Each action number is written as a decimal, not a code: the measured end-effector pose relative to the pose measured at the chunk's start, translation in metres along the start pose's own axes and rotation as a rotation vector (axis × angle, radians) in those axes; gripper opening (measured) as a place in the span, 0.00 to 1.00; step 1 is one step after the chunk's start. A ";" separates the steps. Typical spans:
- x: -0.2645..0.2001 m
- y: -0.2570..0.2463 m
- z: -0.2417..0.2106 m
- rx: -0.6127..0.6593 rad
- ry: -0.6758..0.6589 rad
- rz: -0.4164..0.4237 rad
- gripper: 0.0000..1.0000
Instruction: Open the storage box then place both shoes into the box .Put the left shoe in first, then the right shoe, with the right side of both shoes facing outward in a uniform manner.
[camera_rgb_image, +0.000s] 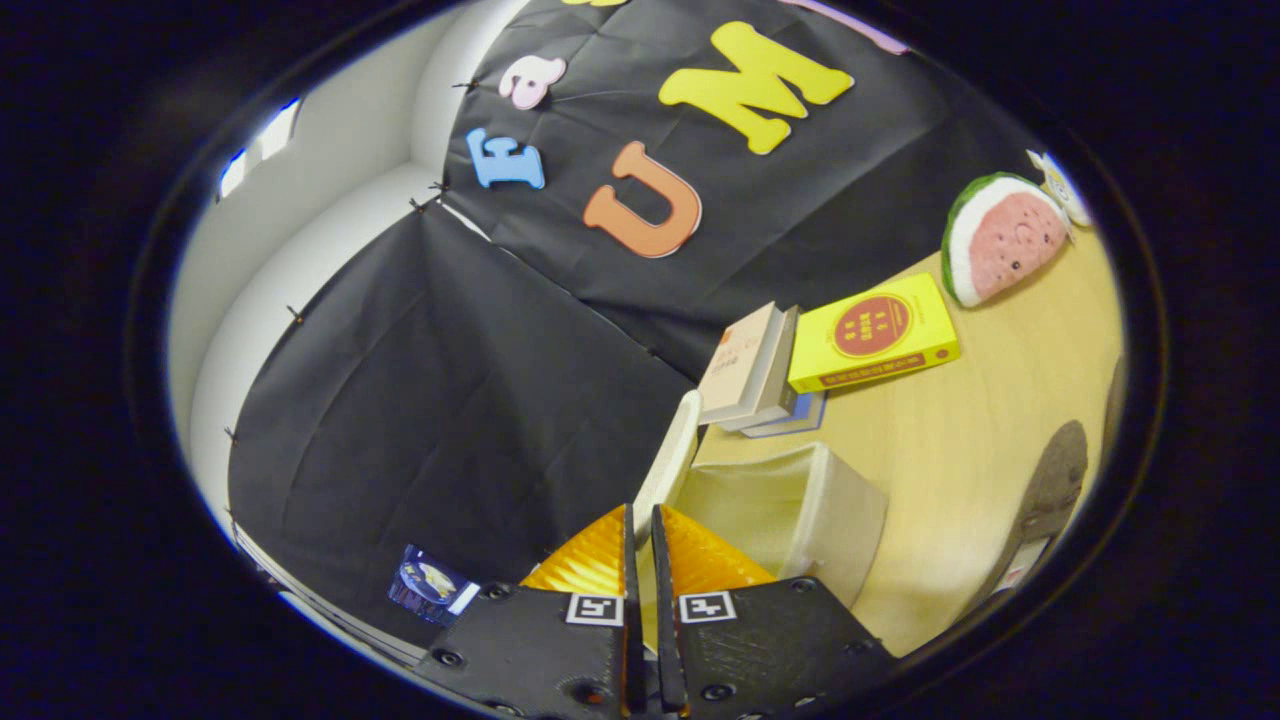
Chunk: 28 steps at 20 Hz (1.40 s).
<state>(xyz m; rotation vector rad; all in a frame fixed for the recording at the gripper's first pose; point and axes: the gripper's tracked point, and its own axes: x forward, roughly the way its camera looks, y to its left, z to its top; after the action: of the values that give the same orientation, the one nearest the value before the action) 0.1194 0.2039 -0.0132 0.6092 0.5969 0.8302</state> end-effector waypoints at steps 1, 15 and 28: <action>0.006 0.013 0.002 -0.018 0.003 0.009 0.06; 0.134 0.110 -0.025 -0.040 0.105 0.054 0.07; 0.119 0.159 -0.038 -0.160 0.058 0.150 0.95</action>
<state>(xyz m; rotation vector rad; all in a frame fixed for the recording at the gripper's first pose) 0.0792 0.3941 0.0430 0.4894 0.5362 1.0295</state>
